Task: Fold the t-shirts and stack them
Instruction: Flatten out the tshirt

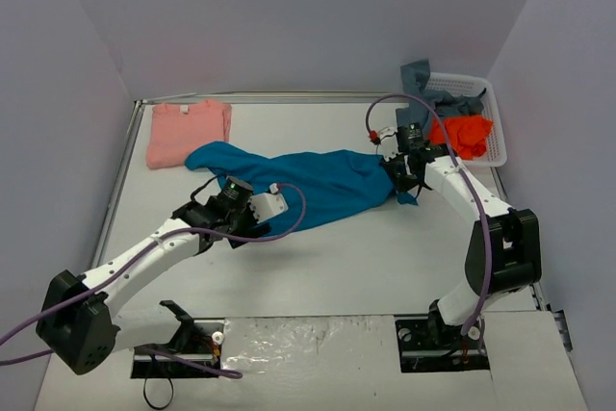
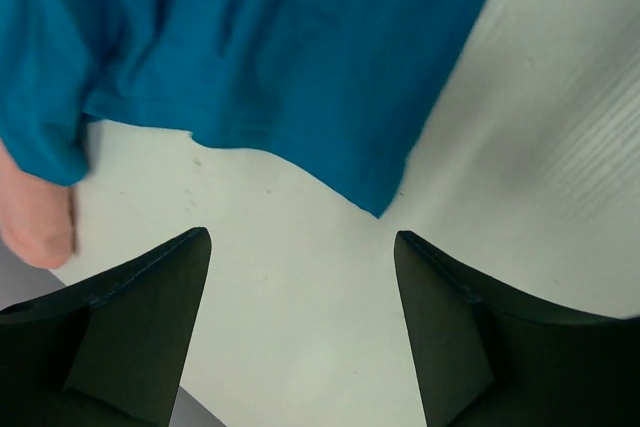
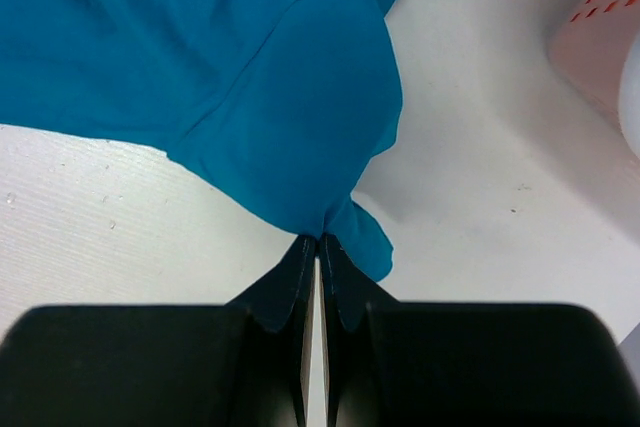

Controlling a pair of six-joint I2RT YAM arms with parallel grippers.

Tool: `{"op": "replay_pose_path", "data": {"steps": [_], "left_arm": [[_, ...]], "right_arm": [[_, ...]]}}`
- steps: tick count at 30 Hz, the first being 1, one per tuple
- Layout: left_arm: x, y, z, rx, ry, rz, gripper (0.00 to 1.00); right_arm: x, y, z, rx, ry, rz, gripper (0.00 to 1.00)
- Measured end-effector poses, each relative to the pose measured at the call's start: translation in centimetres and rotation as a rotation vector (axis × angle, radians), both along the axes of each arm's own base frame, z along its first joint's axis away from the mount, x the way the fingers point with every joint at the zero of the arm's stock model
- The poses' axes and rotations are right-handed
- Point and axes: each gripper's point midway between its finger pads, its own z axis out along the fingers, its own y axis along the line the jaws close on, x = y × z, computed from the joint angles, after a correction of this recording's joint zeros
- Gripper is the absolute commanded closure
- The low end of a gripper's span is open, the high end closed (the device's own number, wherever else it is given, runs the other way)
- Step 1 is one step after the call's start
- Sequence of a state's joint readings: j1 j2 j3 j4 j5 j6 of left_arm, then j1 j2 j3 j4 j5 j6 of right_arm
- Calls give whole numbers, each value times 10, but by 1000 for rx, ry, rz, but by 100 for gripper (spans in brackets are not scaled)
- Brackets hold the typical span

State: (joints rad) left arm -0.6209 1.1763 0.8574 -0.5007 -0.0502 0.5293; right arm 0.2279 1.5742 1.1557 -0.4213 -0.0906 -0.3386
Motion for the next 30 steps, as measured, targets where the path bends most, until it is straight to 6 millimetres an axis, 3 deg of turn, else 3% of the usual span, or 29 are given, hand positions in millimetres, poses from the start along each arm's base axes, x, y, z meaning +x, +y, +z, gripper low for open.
{"op": "replay_pose_path", "data": {"steps": [2, 5, 13, 15, 19, 20, 22, 25, 27, 30], "left_arm": [[-10, 7, -19, 30, 46, 1, 28], [-13, 10, -30, 43, 60, 2, 28], [7, 5, -51, 55, 46, 41, 30], [16, 11, -51, 28, 46, 98, 36], [68, 35, -17, -95, 16, 313, 45], [87, 37, -2, -148, -10, 362, 59], [124, 51, 32, -233, -87, 452, 68], [157, 68, 68, -314, -156, 539, 88], [178, 75, 83, -351, -173, 578, 97], [214, 87, 85, -405, -156, 634, 98]], "right_arm": [[0, 0, -3, 1, 8, 1, 100], [1, 1, -6, 1, 10, 1, 100], [1, 1, -11, 0, 17, 1, 100], [-1, 1, -14, -2, 24, 1, 100], [0, 1, -21, -5, 37, 1, 100], [0, 1, -23, -6, 43, 1, 100], [0, 0, -28, -10, 54, 1, 100], [-1, 0, -31, -11, 63, 1, 100], [-2, 0, -31, -12, 63, 1, 100], [-2, 0, -32, -12, 63, 1, 100]]}}
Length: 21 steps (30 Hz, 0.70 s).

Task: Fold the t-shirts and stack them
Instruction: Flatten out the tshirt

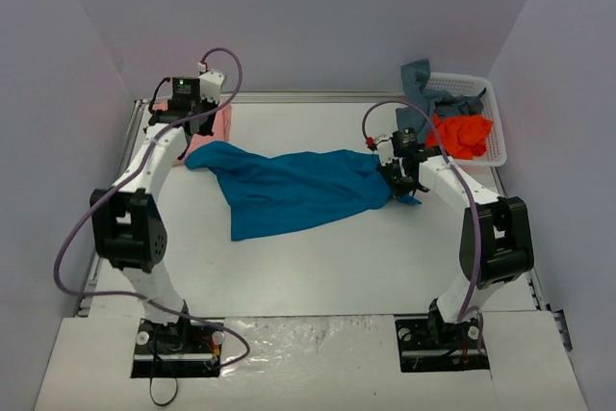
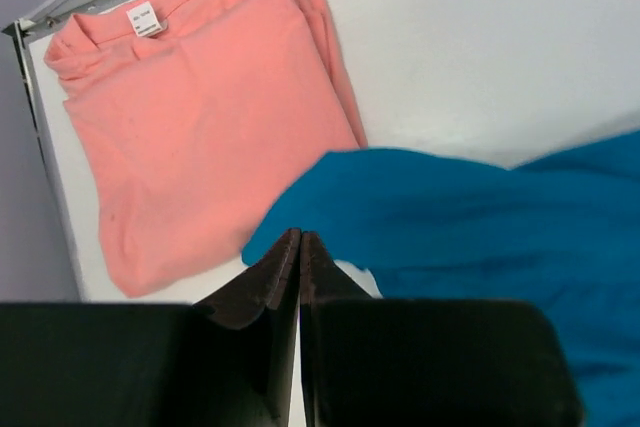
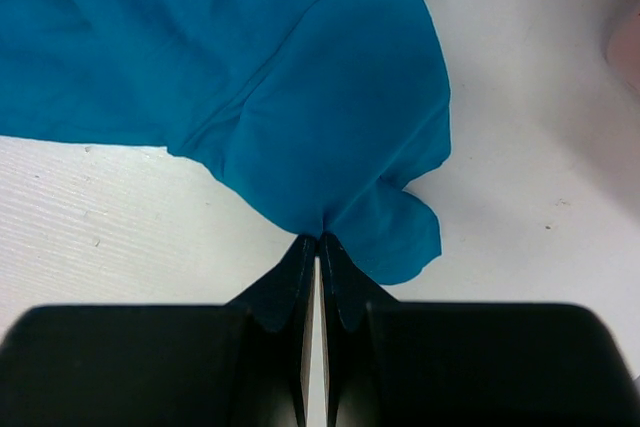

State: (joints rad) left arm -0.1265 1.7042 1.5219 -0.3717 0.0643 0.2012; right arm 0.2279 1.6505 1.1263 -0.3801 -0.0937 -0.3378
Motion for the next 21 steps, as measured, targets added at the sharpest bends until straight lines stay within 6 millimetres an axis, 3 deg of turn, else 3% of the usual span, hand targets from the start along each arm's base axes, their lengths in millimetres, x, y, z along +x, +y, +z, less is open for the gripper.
{"op": "replay_pose_path", "data": {"steps": [2, 4, 7, 10, 13, 21], "left_arm": [[25, 13, -15, -40, 32, 38, 98], [43, 32, -46, -69, 92, 91, 98], [49, 60, -93, -88, 184, 166, 97], [44, 84, -128, -98, 258, 238, 98], [46, 93, -137, -120, 275, 272, 98], [73, 93, -117, -157, 201, 288, 98]], "right_arm": [[0, 0, -1, 0, 0, 0, 100], [0, 0, -2, -1, 3, 0, 100], [-1, 0, -7, -5, 14, 0, 100], [-2, -1, -13, -10, 31, 0, 100], [-3, -1, -19, -19, 47, -1, 100], [-5, -1, -25, -27, 63, 3, 100]]}}
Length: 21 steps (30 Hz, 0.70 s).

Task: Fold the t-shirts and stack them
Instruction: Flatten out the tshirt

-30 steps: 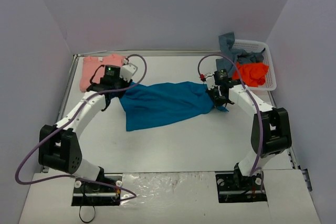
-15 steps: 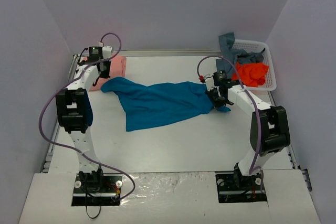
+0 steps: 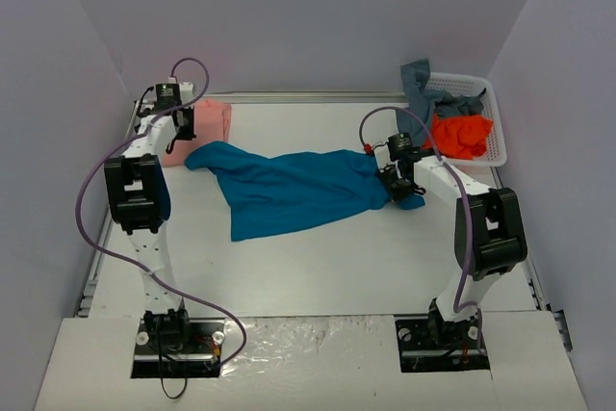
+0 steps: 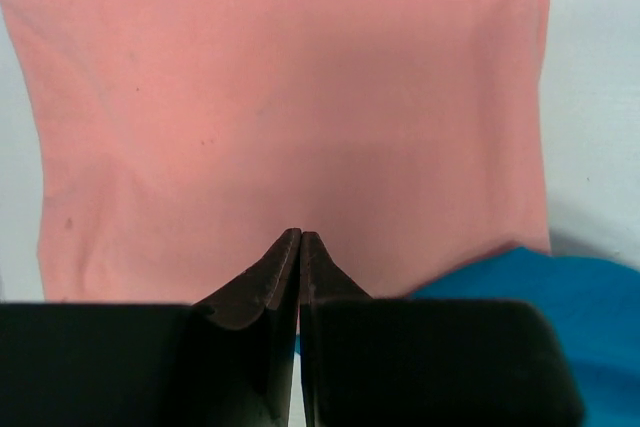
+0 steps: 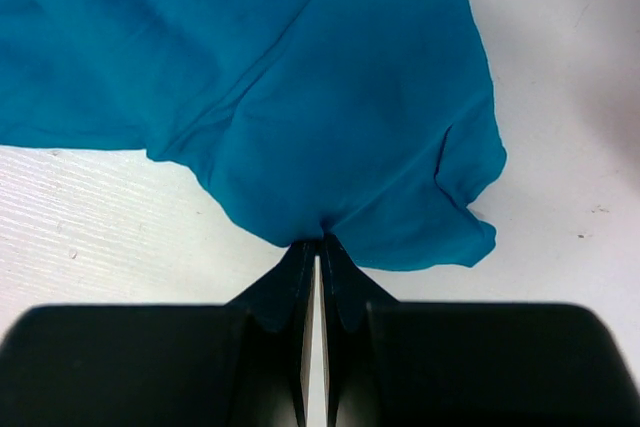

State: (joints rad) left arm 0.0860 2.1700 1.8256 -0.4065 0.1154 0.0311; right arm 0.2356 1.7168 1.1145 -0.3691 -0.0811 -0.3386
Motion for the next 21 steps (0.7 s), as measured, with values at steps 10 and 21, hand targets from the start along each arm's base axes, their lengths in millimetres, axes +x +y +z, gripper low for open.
{"op": "replay_pose_path", "data": {"steps": [10, 21], "left_arm": [[4, 3, -49, -12, 97, 47, 98], [5, 12, -53, 5, 139, 75, 98]], "right_arm": [[-2, -3, -9, -20, 22, -4, 100], [-3, -4, -12, -28, 28, -6, 100]]}}
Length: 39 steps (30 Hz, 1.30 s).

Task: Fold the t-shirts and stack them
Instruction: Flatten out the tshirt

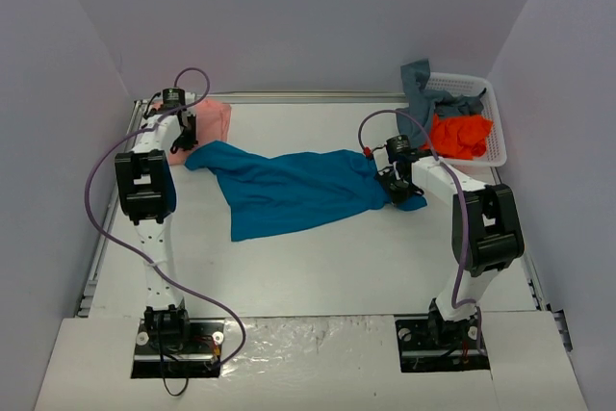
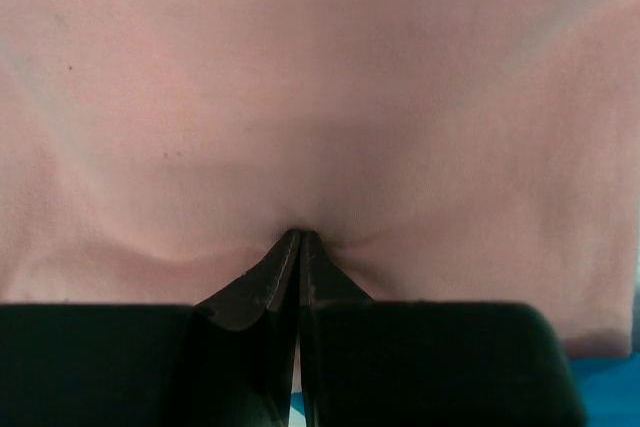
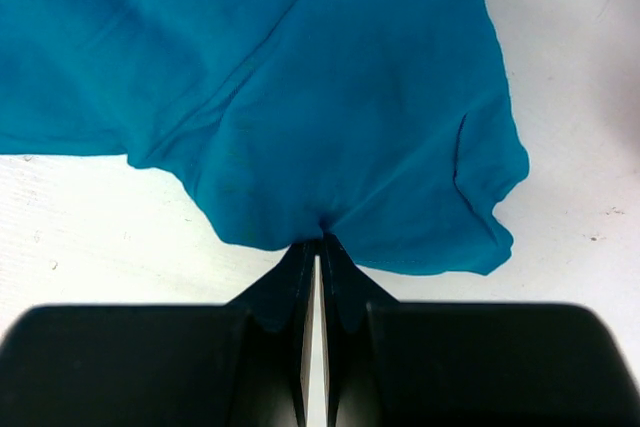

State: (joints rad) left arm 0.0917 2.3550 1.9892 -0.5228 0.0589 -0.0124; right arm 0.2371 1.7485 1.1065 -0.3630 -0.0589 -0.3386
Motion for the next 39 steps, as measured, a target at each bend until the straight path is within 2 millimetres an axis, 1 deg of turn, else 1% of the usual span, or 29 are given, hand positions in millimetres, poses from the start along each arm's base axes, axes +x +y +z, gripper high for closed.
{"op": "replay_pose_path", "data": {"steps": [3, 7, 12, 15, 25, 35, 39], "left_arm": [[-1, 9, 0, 6, 4, 17, 98], [-5, 29, 1, 13, 13, 56, 98], [-1, 55, 1, 27, 13, 104, 97], [1, 64, 1, 33, 12, 120, 98], [9, 67, 2, 28, 20, 147, 98], [30, 67, 4, -27, -23, 197, 98], [30, 69, 5, -63, -28, 222, 98]], "right_arm": [[0, 0, 0, 0, 0, 0, 100], [0, 0, 0, -1, 0, 0, 100], [-1, 1, -5, -8, 13, 5, 100], [-3, 1, -9, -13, 25, 4, 100], [-3, -1, -10, -21, 27, 2, 100], [-3, -2, -10, -25, 28, 0, 100], [-3, -3, -12, -32, 33, -2, 100]]}}
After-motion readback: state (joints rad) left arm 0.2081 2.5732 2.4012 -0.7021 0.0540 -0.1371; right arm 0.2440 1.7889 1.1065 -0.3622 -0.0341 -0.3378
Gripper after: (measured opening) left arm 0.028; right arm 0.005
